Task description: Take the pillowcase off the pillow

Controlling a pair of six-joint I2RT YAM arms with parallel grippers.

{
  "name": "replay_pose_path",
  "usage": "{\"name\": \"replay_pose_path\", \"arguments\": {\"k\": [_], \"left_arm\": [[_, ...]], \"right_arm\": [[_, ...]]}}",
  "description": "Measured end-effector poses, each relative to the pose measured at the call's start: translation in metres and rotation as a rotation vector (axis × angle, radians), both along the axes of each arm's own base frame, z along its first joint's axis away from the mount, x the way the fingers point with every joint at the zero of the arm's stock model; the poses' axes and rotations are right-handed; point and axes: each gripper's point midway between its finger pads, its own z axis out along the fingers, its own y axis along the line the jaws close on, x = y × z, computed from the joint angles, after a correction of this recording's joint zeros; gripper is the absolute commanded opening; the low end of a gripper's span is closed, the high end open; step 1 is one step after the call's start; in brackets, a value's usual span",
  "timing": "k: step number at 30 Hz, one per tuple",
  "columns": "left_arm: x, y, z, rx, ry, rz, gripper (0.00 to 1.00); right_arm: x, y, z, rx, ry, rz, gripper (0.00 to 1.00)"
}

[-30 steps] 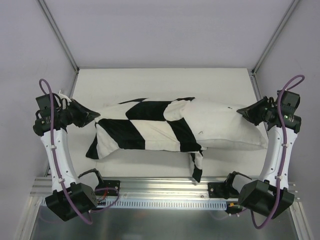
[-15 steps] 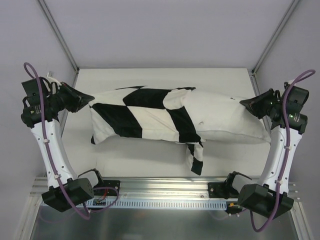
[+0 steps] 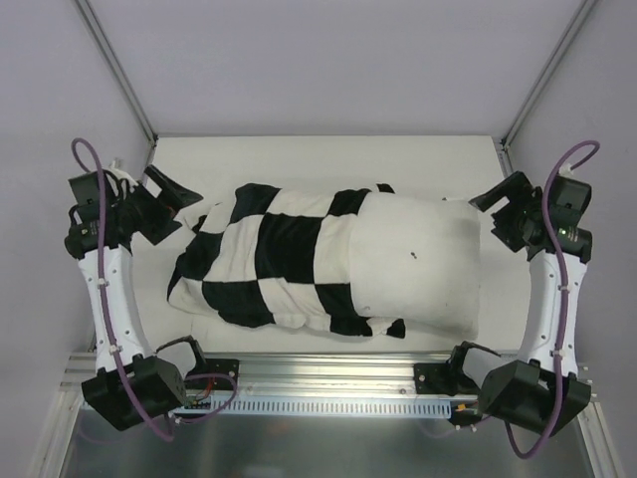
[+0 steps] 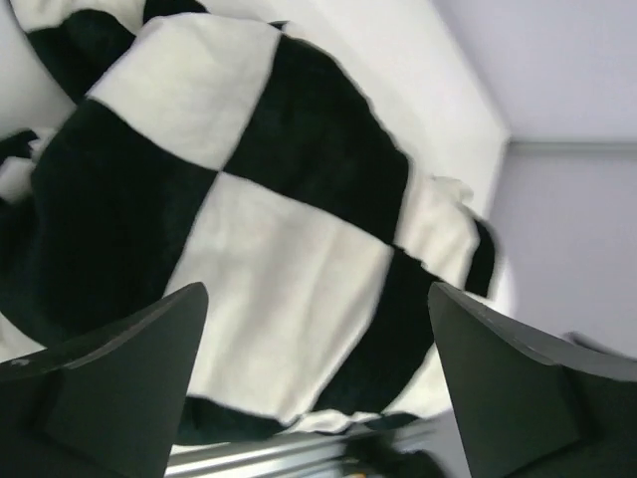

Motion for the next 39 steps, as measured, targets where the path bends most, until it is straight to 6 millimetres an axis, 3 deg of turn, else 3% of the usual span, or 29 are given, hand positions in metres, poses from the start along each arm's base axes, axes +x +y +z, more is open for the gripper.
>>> {"name": "replay_pose_path", "arguments": {"k": [3, 5, 8, 12, 16, 18, 20, 21, 24, 29, 36, 38, 39], "left_arm": [[-0.008, -0.031, -0.006, 0.108, -0.014, -0.103, 0.97], [-0.024, -0.074, -0.004, 0.168, -0.065, -0.265, 0.93], [-0.049, -0.106, -0.008, 0.223, -0.111, -0.399, 0.9], [-0.086, -0.149, -0.04, 0.279, -0.088, -0.607, 0.87], [-0.12, -0.183, -0.074, 0.337, -0.008, -0.806, 0.86], [-0.136, -0.202, -0.089, 0.379, 0.027, -0.911, 0.78], [-0.152, -0.221, -0.105, 0.439, 0.068, -1.01, 0.79], [-0.157, -0.228, -0.113, 0.46, 0.089, -1.046, 0.85], [-0.156, -0.246, -0.137, 0.541, 0.165, -1.092, 0.99], [-0.136, -0.261, -0.163, 0.614, 0.24, -1.061, 0.99], [-0.13, -0.286, -0.186, 0.648, 0.266, -1.096, 0.99], [-0.131, -0.291, -0.193, 0.669, 0.271, -1.105, 0.88], [-0.131, -0.294, -0.196, 0.677, 0.273, -1.104, 0.58]], "right_arm": [[-0.015, 0.02, -0.022, -0.032, 0.042, 0.063, 0.95], [-0.026, 0.036, -0.031, -0.048, 0.047, 0.118, 0.96], [-0.05, 0.057, -0.047, -0.055, 0.059, 0.182, 0.98], [-0.082, 0.071, -0.062, -0.06, 0.082, 0.224, 1.0], [-0.103, 0.079, -0.063, -0.067, 0.078, 0.256, 0.96], [-0.111, 0.083, -0.065, -0.069, 0.072, 0.273, 0.96], [-0.116, 0.087, -0.069, -0.067, 0.08, 0.292, 0.96], [-0.117, 0.089, -0.073, -0.065, 0.091, 0.302, 0.96], [-0.117, 0.094, -0.091, -0.057, 0.139, 0.328, 0.96], [-0.11, 0.106, -0.122, -0.05, 0.236, 0.377, 0.96], [-0.093, 0.106, -0.123, -0.072, 0.23, 0.369, 0.96], [-0.086, 0.106, -0.122, -0.076, 0.227, 0.367, 0.97], [-0.083, 0.107, -0.123, -0.078, 0.228, 0.367, 0.98]]}}
